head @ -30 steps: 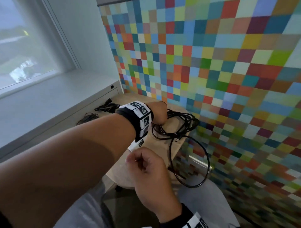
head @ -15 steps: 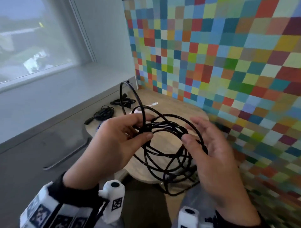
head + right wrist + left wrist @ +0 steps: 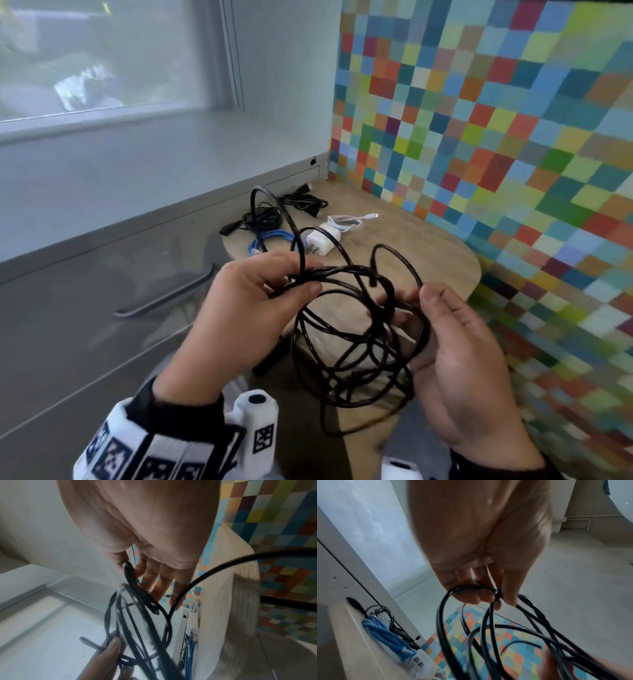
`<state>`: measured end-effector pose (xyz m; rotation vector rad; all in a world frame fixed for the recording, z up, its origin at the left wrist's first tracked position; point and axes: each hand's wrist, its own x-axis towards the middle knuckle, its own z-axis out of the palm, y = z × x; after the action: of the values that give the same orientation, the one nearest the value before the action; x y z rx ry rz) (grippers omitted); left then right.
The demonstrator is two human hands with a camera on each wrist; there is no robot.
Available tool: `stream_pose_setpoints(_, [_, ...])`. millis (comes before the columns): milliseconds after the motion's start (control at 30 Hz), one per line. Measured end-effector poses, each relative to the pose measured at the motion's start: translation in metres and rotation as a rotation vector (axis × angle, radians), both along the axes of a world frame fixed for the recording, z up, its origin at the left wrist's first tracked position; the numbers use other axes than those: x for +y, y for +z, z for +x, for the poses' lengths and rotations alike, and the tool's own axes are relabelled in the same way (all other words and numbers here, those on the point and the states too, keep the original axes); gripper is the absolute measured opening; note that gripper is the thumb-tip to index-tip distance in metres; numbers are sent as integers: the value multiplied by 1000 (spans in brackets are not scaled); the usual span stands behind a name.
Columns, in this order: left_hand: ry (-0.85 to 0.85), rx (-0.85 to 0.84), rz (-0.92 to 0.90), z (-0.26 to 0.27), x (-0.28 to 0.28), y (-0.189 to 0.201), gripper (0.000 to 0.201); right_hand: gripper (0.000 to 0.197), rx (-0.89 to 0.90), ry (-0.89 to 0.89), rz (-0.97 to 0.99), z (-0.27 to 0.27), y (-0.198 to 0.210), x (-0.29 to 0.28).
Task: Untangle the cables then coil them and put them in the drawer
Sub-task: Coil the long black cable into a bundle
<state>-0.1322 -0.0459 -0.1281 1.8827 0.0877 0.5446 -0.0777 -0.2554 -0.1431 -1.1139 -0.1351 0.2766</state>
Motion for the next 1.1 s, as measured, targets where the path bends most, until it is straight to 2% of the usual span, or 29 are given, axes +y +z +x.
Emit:
stream_pose_setpoints(100, [-10, 1, -15, -6, 11, -1, 24, 24, -5, -46, 92, 0, -5, 0])
stream_pose_setpoints(200, [51, -30, -127, -6, 16, -6, 18, 31, -37, -46, 138, 0, -3, -1])
stream_pose_setpoints(367, [120, -15, -165, -6, 18, -7, 13, 36, -92, 160, 264, -3, -4, -10])
stream_pose_setpoints(500, [113, 21, -144, -6, 11, -6, 18, 36, -213, 161, 115, -5, -13, -6])
stream_pose_setpoints(600, [135, 72, -177, -2, 0, -9, 15, 49, -218, 133, 22, -4, -13, 1])
stream_pose_setpoints(667, [153, 80, -175, 1, -5, -12, 15, 49, -224, 131, -45, -5, -14, 5])
stream_pose_setpoints(700, [160, 91, -156, 3, -7, -14, 16, 42, -216, 125, -76, -4, -16, 5])
stream_pose_setpoints(767, [138, 121, -158, 2, -11, -15, 15, 13, -158, 65, -89, -1, -20, 2])
stream_pose_setpoints(967, [36, 180, -164, 0, -18, -16, 17, 21, 69, -129, 31, 15, -29, -12])
stream_pose_setpoints(1100, [47, 166, -20, 3, -12, -22, 21, 19, 123, -160, 123, 18, -38, -10])
